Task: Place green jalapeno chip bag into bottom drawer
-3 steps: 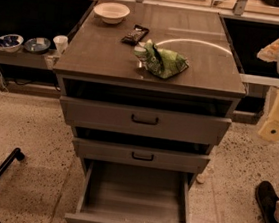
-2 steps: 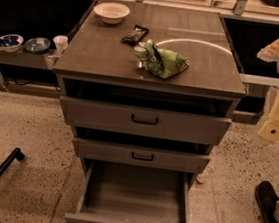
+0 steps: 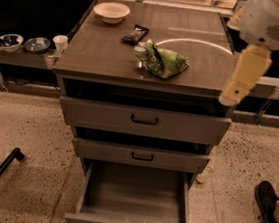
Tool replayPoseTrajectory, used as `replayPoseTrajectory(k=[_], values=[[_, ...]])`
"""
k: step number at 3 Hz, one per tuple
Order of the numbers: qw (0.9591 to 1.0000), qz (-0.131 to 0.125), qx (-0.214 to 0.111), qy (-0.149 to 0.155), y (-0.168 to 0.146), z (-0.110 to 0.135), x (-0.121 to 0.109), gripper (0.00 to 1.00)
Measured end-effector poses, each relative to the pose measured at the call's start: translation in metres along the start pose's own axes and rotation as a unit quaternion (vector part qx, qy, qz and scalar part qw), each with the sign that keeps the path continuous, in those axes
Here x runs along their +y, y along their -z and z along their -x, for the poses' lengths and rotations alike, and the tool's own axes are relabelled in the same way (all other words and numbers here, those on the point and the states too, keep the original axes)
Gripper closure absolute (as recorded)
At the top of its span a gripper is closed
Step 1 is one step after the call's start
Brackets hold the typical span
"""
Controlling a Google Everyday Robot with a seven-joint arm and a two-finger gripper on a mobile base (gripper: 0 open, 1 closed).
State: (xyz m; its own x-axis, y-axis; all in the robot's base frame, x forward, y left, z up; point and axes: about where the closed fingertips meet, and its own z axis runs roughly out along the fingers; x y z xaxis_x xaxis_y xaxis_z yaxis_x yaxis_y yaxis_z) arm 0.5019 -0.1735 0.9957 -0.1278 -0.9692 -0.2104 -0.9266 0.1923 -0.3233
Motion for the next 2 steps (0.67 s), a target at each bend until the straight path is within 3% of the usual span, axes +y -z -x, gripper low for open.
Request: replayPoseTrajectory(k=[1,2], values=[[0.9993,-0.031,-0.020,0.012,-0.020,0.048,-0.045,0.00],[0.9985,-0.049,-0.020,-0.014,-0.067,0.082,-0.077,0.00]])
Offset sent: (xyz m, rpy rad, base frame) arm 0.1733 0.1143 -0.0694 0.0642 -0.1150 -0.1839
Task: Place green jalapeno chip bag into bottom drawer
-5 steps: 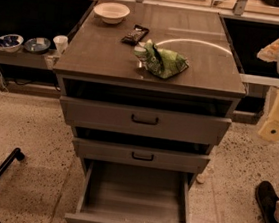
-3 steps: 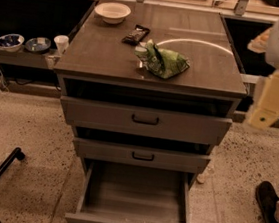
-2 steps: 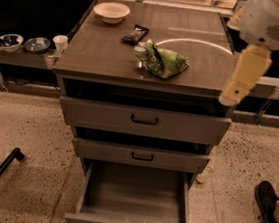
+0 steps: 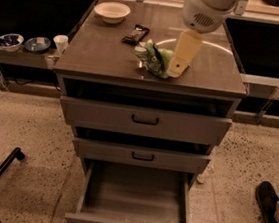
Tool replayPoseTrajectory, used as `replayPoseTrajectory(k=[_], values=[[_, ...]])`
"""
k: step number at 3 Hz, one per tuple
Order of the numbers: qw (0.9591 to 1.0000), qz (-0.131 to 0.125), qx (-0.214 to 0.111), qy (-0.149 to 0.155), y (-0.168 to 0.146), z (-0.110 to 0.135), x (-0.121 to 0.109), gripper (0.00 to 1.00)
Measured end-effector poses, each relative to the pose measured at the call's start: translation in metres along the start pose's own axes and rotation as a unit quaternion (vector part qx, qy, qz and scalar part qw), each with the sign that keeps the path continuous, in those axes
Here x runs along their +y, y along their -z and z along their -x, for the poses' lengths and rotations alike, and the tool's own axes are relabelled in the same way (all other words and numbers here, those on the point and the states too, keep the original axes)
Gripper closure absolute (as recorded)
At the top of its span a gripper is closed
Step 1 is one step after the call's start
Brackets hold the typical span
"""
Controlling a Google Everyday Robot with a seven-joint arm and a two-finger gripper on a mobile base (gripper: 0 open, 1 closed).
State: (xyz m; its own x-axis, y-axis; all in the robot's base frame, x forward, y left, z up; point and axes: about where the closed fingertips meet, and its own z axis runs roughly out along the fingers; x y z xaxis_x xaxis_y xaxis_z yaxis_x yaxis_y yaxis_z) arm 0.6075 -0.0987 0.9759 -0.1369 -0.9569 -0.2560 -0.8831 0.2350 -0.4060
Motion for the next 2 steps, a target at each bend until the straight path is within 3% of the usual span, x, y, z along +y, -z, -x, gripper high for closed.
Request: replayPoseTrajectory(k=[1,2], values=[[0.9975,0.010,-0.005,-0.070,-0.064,-0.002,-0.010,0.00],[0.9919,0.014,-0.018,-0.125,-0.098,-0.013,-0.019,0.00]])
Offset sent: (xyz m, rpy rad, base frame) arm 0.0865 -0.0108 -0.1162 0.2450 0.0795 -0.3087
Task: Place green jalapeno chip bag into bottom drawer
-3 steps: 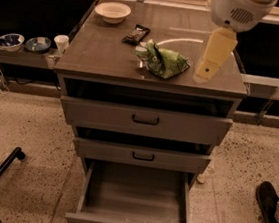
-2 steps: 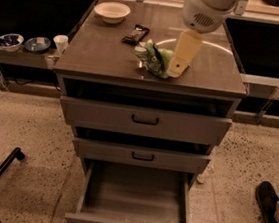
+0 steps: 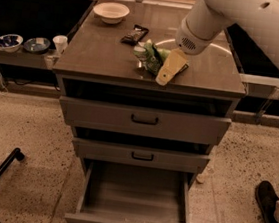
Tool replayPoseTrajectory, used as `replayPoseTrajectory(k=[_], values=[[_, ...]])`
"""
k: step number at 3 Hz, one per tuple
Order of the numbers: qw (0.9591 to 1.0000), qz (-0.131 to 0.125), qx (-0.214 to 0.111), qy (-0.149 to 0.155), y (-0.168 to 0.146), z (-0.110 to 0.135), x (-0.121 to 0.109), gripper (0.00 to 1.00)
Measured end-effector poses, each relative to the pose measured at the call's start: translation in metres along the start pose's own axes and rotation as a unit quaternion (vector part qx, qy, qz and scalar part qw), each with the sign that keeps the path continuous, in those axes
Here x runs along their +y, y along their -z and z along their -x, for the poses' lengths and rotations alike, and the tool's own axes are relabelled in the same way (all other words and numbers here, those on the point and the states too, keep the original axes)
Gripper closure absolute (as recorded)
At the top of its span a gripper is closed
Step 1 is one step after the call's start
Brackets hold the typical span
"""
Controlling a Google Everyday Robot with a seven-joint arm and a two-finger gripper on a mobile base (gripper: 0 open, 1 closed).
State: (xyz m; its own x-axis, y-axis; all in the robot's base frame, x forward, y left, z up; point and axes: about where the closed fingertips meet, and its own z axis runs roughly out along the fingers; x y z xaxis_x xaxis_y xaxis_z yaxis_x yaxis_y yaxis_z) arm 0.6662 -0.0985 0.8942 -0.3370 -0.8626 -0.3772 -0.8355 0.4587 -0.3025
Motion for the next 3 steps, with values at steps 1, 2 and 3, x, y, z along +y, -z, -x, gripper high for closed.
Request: replayPoseTrajectory(k=[1,2,3], values=[[0.9996,0.002,-0.019,-0.022,-0.019,0.001,-0.005,0.18],[0.9989,0.007,-0.033,-0.032,-0.036,0.000,-0.006,0.41],[0.9935,0.031,-0.092,-0.059,-0.040,-0.001,-0.011,0.72]])
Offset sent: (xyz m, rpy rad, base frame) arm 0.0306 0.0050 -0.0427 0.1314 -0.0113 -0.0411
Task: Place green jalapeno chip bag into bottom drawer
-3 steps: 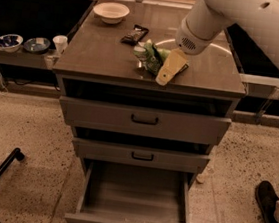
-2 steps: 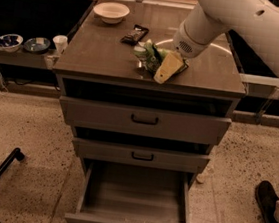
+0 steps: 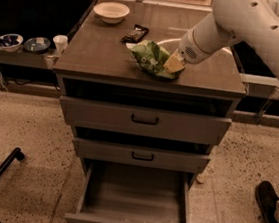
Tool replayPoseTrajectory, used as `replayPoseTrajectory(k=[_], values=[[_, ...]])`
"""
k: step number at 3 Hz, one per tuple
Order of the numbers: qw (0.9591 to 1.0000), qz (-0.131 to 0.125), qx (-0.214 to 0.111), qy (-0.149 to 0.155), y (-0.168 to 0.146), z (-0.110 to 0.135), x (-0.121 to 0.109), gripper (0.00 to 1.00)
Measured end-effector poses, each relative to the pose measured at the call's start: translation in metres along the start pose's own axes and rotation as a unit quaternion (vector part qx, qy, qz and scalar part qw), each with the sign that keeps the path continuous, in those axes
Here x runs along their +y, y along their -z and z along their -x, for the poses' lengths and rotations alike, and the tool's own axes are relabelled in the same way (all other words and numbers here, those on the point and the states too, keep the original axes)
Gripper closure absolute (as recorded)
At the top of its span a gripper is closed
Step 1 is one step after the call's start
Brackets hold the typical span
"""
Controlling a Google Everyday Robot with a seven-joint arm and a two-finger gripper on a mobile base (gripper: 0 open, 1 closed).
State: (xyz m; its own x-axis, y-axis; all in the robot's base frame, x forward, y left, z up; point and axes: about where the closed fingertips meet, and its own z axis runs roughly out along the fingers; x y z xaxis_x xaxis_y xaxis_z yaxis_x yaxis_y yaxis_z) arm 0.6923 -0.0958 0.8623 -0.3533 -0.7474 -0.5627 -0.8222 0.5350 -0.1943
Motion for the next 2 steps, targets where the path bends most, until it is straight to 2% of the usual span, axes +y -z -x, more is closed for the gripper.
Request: replayPoseTrajectory(k=[1,2], values=[[0.9975,0.026,-0.064,-0.012,0.025,0.005,-0.001,0.94],[0.9917,0.055,-0.116,-0.004,0.060,0.011,0.018,1.00]])
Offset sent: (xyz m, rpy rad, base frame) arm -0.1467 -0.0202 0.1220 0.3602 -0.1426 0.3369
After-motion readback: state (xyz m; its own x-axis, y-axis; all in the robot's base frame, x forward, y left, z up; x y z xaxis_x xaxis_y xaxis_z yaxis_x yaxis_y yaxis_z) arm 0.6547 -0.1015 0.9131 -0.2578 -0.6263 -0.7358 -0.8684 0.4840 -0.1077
